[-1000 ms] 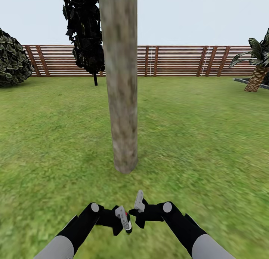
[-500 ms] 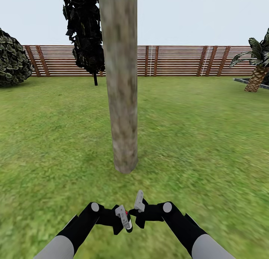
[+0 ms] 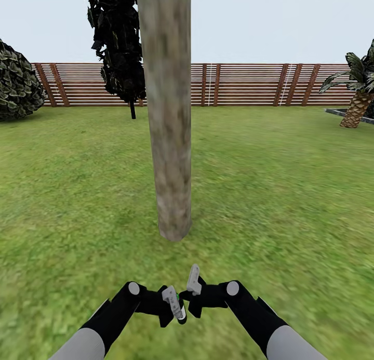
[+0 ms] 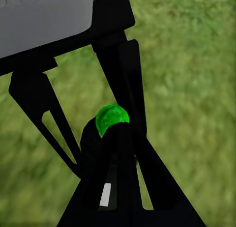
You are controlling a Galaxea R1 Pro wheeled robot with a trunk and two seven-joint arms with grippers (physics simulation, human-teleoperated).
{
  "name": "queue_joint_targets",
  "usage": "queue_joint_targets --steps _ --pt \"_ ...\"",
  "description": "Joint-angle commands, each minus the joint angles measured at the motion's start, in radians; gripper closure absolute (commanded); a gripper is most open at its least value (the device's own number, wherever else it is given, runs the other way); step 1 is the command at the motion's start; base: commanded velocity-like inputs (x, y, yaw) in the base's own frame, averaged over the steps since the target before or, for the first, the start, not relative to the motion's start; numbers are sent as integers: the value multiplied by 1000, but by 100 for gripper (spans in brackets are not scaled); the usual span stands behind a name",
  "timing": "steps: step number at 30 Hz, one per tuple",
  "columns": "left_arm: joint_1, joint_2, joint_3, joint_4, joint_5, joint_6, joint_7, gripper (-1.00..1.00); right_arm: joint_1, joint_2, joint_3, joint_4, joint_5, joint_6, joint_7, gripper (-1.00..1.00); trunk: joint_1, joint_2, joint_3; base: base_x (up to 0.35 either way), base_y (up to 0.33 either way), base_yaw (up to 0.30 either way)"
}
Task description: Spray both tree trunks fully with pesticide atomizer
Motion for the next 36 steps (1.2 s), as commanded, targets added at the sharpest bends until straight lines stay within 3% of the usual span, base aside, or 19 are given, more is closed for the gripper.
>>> queue_joint_targets --steps 1,9,12,17,23,24,27,31,33,34,36 --pt "-1 0 0 0 1 0 0 100 0 0 0 0 0 0 0 100 0 0 0 0 0 0" --pt "2 14 -4 15 -9 0 4 100 0 0 1 1 0 0 0 100 0 0 0 0 0 0" --pt "6 57 -4 17 -21 0 5 100 0 0 1 1 0 0 0 100 0 0 0 0 0 0" --pt "8 147 -3 34 -78 1 5 100 1 -1 0 3 1 0 0 100 0 0 0 0 0 0" --pt "11 234 -3 55 -86 1 5 100 1 -5 -1 6 3 -1 0 100 0 0 0 0 0 0" --pt "11 247 -2 56 -86 1 5 100 1 -6 -1 6 3 -1 0 -100 0 0 0 0 0 0" --pt "12 275 4 73 -86 2 8 100 1 -11 -2 7 2 -1 -1 -100 0 0 0 0 0 0" --pt "12 284 36 99 -81 4 59 100 1 -14 -6 18 1 -2 -7 -100 0 0 0 0 0 0" --pt "12 277 117 105 -76 8 144 100 1 -16 -10 34 -2 -3 -25 -100 0 0 0 0 0 0" --pt "12 261 206 114 -70 10 221 100 2 -23 -57 67 -9 -4 -95 -100 0 0 0 0 0 0" --pt "12 236 289 135 -56 12 280 100 4 -33 -141 120 -17 -6 -190 -100 0 0 0 0 0 0"
